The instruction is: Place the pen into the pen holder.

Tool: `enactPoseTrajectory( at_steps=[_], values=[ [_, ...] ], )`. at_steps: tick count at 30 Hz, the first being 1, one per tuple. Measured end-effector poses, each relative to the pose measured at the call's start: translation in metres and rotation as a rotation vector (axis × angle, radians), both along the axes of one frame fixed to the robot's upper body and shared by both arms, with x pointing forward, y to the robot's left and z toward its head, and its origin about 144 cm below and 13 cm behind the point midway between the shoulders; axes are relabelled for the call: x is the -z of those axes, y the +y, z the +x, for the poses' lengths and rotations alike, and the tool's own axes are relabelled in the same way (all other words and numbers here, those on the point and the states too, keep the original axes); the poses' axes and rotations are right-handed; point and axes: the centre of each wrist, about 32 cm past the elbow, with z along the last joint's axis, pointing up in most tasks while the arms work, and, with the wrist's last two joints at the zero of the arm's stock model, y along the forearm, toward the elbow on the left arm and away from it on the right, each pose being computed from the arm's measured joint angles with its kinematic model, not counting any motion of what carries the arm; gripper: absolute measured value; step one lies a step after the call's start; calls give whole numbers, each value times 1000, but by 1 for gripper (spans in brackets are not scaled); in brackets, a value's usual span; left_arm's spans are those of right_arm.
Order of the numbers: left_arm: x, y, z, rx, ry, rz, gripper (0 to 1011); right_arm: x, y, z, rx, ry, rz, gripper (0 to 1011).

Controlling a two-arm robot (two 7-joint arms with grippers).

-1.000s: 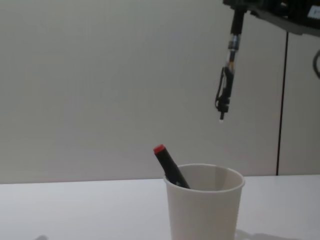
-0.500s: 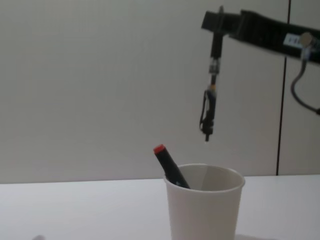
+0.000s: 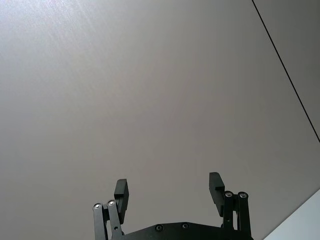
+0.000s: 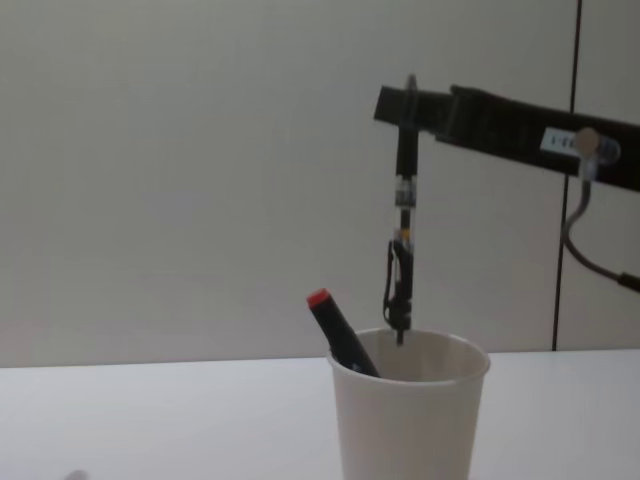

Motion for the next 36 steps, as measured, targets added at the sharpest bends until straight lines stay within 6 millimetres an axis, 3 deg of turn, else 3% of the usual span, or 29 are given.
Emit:
enactPoseTrajectory(
  at_steps=[4, 17, 19, 24, 25, 33, 36],
  values=[
    [0, 0, 0, 0, 0, 0, 1001, 1, 0, -1, -2, 10, -8, 134],
    [0, 0, 0, -1, -1, 1, 1001, 4, 0, -4, -5, 28, -21, 499],
    [0, 0, 0, 0, -1, 1, 1001, 4, 0, -4, -6, 30, -22, 613],
    [0, 0, 0, -1, -1, 1, 1001, 5, 0, -4, -6, 31, -24, 719],
    [0, 0, 0, 0, -1, 1, 1001, 5, 0, -4, -6, 31, -24, 797],
    [0, 0, 0, 0, -1, 1, 1001, 3, -8, -7, 31, 16, -28, 997],
    [0, 0, 0, 0, -1, 1, 1001, 2, -14, -8, 59, 8, -28, 1001]
  ],
)
